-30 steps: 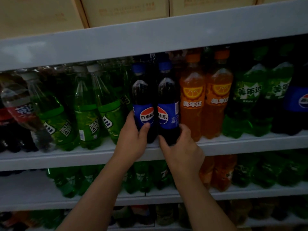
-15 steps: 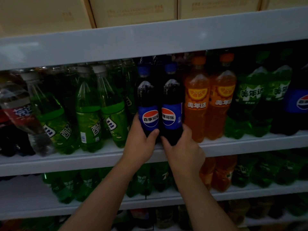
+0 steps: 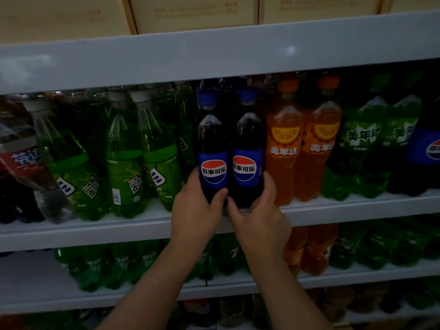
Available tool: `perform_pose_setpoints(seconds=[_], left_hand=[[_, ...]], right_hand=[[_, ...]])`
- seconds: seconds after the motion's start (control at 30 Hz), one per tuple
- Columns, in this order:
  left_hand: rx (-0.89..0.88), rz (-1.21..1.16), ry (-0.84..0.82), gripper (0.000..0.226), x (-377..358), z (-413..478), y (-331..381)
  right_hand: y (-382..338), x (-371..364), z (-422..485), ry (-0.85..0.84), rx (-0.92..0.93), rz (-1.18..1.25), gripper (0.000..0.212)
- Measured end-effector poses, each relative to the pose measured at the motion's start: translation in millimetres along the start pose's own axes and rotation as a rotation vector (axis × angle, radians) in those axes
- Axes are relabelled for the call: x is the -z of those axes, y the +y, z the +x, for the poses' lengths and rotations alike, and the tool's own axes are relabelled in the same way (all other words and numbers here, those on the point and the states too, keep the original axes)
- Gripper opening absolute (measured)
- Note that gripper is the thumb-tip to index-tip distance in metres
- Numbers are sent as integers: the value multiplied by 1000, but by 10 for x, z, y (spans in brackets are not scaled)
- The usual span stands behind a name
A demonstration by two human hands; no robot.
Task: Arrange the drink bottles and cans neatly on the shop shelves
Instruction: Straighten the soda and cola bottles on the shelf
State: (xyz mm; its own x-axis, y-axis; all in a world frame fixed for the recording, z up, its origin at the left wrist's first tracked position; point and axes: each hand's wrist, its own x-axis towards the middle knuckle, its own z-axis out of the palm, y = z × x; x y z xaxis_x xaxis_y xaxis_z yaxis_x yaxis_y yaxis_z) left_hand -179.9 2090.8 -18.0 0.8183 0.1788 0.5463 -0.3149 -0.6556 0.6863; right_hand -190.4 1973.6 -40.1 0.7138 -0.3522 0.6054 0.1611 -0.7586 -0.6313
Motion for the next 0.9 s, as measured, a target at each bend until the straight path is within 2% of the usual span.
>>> perform_pose_setpoints(seconds=[0.07,0.23,0.47,0.57,0.63,0.73,0.83,0.9], left_hand=[[-22,12,-20,65,15,9,5],[-37,-11,-50,64,39,2,4],[6,-54,-29,66,38,-43,15],[-8,-7,-25,65,54,-96,52],[-27,70,75,51,101,-204,36],[9,198,360,36,276,-390,-81],[113,222,574,32,598,-384,-236],[136,226,626,36,807,-271,-320]], right_hand=[[11,8,11,19,6,1,79],[32,-11,37,-58,-97,7,74],[39,-12,24,-60,-37,41,74],[69,24,-17,-39,7,155,69],[94,47,-59,-26,60,265,54],[34,39,-167,-77,232,361,30],[-224,-54,-264,-269,354,460,25],[-447,-145,-289,-373,361,528,32]])
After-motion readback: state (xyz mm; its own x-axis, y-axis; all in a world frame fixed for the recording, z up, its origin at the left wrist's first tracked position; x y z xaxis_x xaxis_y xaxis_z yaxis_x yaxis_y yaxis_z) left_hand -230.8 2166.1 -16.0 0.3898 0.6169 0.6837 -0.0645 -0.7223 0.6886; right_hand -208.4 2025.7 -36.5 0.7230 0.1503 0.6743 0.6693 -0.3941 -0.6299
